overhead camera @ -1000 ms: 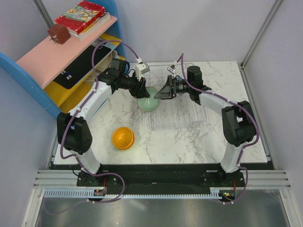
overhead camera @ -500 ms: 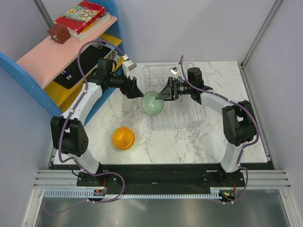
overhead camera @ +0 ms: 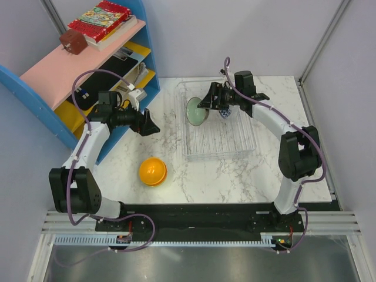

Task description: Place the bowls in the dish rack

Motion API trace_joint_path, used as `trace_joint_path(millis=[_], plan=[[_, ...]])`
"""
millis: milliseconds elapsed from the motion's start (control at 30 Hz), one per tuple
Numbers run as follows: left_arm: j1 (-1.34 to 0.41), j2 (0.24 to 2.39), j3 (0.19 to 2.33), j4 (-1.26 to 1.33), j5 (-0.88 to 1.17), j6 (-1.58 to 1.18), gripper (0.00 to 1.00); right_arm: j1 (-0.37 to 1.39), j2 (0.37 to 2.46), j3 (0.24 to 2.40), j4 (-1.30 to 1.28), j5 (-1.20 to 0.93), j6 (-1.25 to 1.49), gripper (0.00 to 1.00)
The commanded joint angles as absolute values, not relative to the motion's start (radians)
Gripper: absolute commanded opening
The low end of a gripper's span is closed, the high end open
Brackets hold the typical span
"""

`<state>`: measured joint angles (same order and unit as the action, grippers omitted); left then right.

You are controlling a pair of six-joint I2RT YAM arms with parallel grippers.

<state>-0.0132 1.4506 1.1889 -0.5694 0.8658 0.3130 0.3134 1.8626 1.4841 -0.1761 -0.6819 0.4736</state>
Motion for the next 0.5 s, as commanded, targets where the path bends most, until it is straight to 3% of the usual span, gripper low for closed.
trace_joint_path(millis=[0,467], plan=[[-0.002,1.382,1.132,-0.546,0.864,0.359,0.9,0.318,1.812,1.592,-0.241,-0.457,0.382,0.0],[0.124,1.37,1.017,-0.503,0.933,0.364,0.9,0.465,1.884,1.816,-0.327,0.081,0.246,0.0]])
